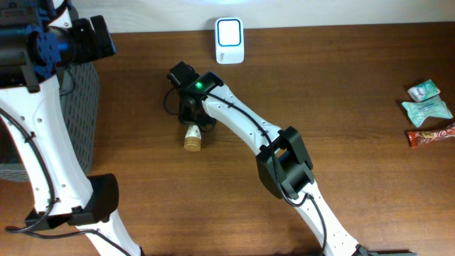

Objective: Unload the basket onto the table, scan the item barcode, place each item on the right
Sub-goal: 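Hold the Pantene tube in front of the scanner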

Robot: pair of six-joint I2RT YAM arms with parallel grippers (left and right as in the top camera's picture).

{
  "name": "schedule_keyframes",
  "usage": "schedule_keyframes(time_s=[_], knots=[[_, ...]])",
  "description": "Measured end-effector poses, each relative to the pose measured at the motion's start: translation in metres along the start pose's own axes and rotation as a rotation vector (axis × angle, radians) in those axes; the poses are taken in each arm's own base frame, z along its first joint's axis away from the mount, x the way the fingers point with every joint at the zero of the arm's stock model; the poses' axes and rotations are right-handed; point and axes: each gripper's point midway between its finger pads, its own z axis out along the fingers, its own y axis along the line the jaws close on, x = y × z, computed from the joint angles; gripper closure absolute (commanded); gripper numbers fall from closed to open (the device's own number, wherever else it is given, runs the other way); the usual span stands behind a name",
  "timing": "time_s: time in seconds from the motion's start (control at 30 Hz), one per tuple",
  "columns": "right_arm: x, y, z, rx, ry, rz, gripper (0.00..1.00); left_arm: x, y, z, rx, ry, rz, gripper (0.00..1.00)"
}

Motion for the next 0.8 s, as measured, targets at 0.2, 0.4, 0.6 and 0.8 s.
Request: schedule_keyframes(time_s=[0.2,0.4,0.6,0.8], knots=[[-0.059,-0.013,-0.056,-0.055,-0.121,-0.078,0.96,0.000,0.000,0.000,0.000,0.000,0.000,0.01],[-0.179,-0.065,-0.110,-0.069,-0.461,-0.178,0.96,0.000,0.000,0.000,0.000,0.000,0.000,0.01],[-0.194,-0.097,-0.089,0.035,-0.487,-0.212,0.96,0.000,0.000,0.000,0.000,0.000,0.000,0.01],[-0.196,-0.103,-0.090,0.052,-0.489,-0.209,0.96,0.000,0.000,0.000,0.000,0.000,0.000,0.01]])
